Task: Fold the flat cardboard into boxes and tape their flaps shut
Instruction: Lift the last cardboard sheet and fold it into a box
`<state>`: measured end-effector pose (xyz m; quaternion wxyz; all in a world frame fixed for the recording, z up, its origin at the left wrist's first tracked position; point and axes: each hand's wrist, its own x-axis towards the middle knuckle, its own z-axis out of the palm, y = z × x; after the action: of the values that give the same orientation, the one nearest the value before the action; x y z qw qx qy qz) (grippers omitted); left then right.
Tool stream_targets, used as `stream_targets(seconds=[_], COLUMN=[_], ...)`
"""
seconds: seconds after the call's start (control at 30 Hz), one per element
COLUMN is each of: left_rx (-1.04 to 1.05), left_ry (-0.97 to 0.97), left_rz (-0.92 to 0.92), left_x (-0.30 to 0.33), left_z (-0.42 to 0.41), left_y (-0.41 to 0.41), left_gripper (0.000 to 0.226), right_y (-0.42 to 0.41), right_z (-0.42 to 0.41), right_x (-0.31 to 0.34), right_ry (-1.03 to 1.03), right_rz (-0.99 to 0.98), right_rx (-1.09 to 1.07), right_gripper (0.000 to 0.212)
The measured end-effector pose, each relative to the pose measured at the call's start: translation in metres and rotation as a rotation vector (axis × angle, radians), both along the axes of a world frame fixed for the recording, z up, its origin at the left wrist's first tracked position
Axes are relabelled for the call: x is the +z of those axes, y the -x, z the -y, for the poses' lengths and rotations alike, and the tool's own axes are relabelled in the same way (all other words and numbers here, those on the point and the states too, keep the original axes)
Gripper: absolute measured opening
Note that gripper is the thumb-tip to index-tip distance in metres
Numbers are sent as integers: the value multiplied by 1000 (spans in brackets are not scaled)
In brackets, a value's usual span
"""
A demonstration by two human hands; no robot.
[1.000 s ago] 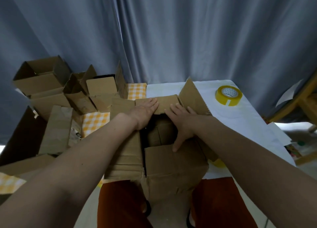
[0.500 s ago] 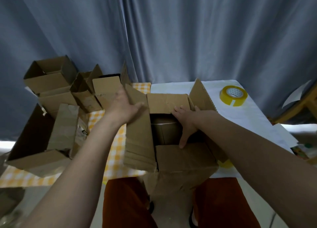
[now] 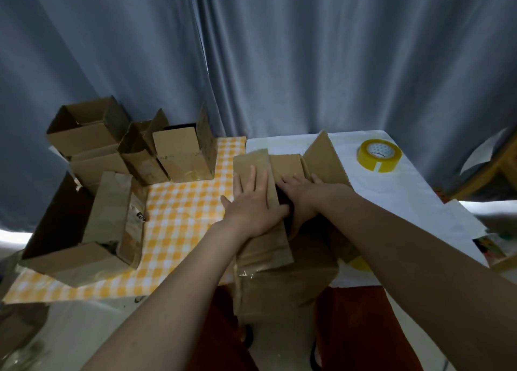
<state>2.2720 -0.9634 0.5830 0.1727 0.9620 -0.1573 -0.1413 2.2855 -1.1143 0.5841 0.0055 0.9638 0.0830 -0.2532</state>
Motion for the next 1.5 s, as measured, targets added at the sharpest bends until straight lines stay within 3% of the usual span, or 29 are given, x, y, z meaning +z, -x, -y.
stream_targets(seconds=[0.17,0.3,0.4,0.5,0.57,0.63,0.7,0.8,0.97,1.07,1.2,1.3,1.4,1.5], left_rx=[-68,-71,-44,-15,35,101,167,302,393,380,36,-166,-218,-219], left_ry=[-161,-153,-128,-103,-42,46,138,314,573,367,-52,-159,-292,-352], left_rz=[154,152,131,150,167,176,159,47,-98,-4,356,273,152,104], left_x=[-20,-27,-29,-31,-32,-33,-33,-36,-44,-42,-24,-12,-10,-9], left_z=[-8,-23,-28,-29,-28,-28,-28,-35,-44,-44,-36,-23,-13,-12], left_y=[-2,-2,-3,-1,1,3,3,1,-2,-3,-23,-49,-71,-88], left_gripper=[80,63,61,61,62,63,67,73,74,75,77,78,79,83], right_y=[5,11,15,22,31,42,53,61,68,76,86,97,109,129], right_z=[-1,-1,12,26,23,10,-2,-11,-14,-14,-17,-20,-14,-3], right_x=[5,29,52,55,42,22,1,-19,-25,-25,-27,-28,-30,-35], right_ry=[8,-41,-244,-582,-845,-990,-939,-708,-689,-663,-612,-664,-755,-912], right_rz=[22,159,464,675,609,475,344,202,206,184,191,215,200,45], right_rx=[10,1,-157,-447,-609,-632,-553,-460,-480,-499,-463,-432,-414,-418], right_gripper=[125,105,91,69,57,56,65,83,90,94,98,94,93,112])
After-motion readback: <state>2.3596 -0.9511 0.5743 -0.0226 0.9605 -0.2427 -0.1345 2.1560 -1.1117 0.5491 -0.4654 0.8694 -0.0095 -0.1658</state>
